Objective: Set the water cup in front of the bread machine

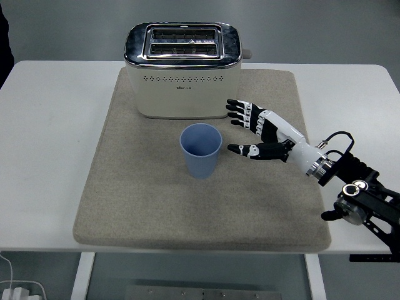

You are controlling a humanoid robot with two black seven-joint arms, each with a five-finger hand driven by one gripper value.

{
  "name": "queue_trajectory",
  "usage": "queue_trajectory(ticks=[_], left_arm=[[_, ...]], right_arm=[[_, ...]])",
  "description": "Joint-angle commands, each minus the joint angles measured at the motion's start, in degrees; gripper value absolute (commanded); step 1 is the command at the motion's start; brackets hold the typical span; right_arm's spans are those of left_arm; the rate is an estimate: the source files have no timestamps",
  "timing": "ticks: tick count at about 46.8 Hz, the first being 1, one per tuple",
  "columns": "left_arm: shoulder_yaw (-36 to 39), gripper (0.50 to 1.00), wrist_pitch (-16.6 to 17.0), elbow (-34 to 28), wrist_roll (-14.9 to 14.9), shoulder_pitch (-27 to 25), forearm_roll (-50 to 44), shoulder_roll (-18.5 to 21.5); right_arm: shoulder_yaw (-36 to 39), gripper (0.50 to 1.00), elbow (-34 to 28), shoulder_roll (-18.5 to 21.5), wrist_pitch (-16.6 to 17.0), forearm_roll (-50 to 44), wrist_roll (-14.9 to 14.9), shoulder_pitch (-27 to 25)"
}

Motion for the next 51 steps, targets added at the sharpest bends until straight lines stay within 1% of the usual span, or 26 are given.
queue_trajectory(ticks=[1,7,11,15,17,20,25,32,36,39,45,49,51], left_arm=[[0.0,1.0,0.0,0.0,0.0,0.0,0.0,0.0],[0.0,1.0,0.0,0.0,0.0,0.0,0.0,0.0],[0.0,1.0,0.0,0.0,0.0,0.0,0.0,0.0],[0.0,1.0,0.0,0.0,0.0,0.0,0.0,0.0],[0.0,1.0,0.0,0.0,0.0,0.0,0.0,0.0],[0.0,1.0,0.0,0.0,0.0,0.0,0.0,0.0],[0.0,1.0,0.0,0.0,0.0,0.0,0.0,0.0],[0.0,1.0,0.0,0.0,0.0,0.0,0.0,0.0],[0.0,1.0,0.0,0.0,0.0,0.0,0.0,0.0],[0.0,1.0,0.0,0.0,0.0,0.0,0.0,0.0],[0.0,1.0,0.0,0.0,0.0,0.0,0.0,0.0],[0.0,1.0,0.0,0.0,0.0,0.0,0.0,0.0],[0.0,1.0,0.0,0.0,0.0,0.0,0.0,0.0]], right_arm=[[0.1,0.926,0.1,-1.1,0.5,0.5,0.3,0.0],[0.9,0.926,0.1,-2.6,2.1,3.1,-0.4,0.4],[2.1,0.926,-0.6,-2.9,4.5,6.4,-1.0,1.0],[3.2,0.926,-1.4,-3.4,6.1,10.2,-2.9,1.8],[3.4,0.926,-2.3,-3.9,6.3,11.8,-4.1,2.3],[3.5,0.926,-3.5,-4.1,6.3,13.8,-5.2,3.2],[3.5,0.928,-5.4,-4.0,7.0,15.9,-5.4,4.3],[3.7,0.928,-7.7,-3.5,10.1,17.8,-5.4,5.6],[3.6,0.928,-8.6,-3.4,11.3,20.7,-5.4,6.2],[3.5,0.928,-9.1,-3.6,13.1,23.3,-5.6,6.3],[3.6,0.928,-10.4,-3.5,16.1,26.7,-7.8,6.4],[3.3,0.928,-11.4,-3.4,17.2,28.0,-9.7,7.9],[3.2,0.928,-12.2,-3.3,17.2,29.0,-10.8,8.4]])
